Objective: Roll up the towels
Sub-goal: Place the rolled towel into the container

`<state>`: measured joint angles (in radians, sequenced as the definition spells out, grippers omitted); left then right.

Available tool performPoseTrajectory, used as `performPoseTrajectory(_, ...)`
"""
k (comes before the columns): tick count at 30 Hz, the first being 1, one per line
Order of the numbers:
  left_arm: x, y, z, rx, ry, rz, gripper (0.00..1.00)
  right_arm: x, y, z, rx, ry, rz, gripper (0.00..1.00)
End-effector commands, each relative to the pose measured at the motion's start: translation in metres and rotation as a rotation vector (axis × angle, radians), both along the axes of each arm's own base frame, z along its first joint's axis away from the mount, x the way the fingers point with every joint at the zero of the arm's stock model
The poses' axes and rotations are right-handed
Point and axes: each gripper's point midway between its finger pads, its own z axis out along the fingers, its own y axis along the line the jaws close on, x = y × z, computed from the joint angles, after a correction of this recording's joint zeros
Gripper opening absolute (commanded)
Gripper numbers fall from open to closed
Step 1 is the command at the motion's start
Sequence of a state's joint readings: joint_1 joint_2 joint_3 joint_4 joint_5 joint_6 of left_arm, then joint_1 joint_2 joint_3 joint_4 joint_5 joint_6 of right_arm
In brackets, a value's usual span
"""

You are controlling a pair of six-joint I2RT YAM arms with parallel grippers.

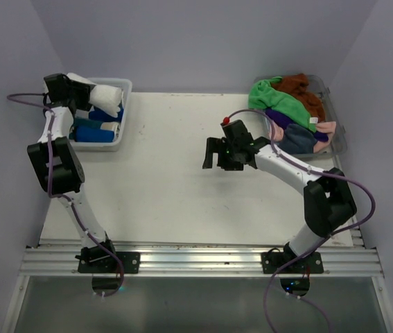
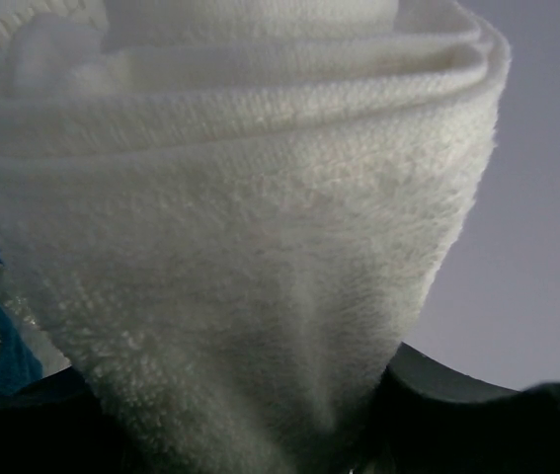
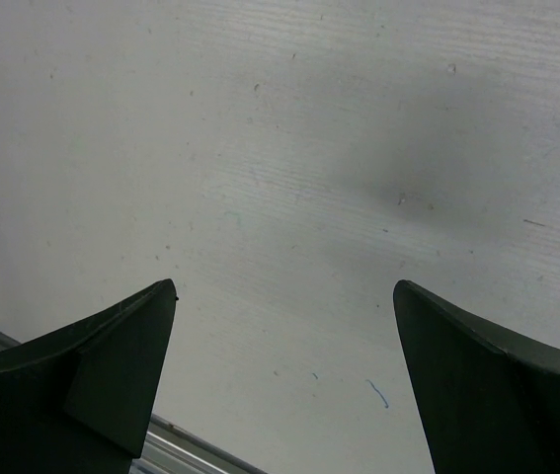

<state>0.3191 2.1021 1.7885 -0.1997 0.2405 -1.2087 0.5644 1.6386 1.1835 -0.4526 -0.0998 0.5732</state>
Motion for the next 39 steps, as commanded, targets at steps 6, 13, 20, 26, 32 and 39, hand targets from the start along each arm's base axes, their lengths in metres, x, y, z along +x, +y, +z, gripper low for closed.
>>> performPoseTrajectory(6, 0.005, 0.030, -0.017, 0.066, 0.010, 0.052, 0.43, 0.011, 0.016, 0.009, 0.036, -0.007, 0.044, 0.96)
performPoseTrajectory(13, 0.002, 0.026, -0.053, 0.039, 0.085, 0.029, 0.45, 0.010, 0.016, 0.007, 0.040, 0.002, 0.044, 0.96)
performPoseTrajectory(20, 0.002, 0.020, -0.058, 0.023, 0.104, -0.004, 0.45, 0.009, 0.018, 0.007, 0.055, 0.007, 0.044, 0.96)
performPoseTrajectory(26, 0.003, 0.018, -0.054, 0.020, 0.102, -0.013, 0.45, 0.007, 0.017, 0.007, 0.060, 0.008, 0.038, 0.95)
performPoseTrajectory(32, 0.004, 0.012, -0.069, 0.012, 0.144, -0.017, 0.54, 0.006, 0.017, 0.009, 0.065, 0.006, 0.036, 0.95)
performPoseTrajectory(39, -0.002, 0.010, -0.069, 0.008, 0.160, -0.015, 0.74, 0.005, 0.015, 0.012, 0.063, -0.002, 0.029, 0.95)
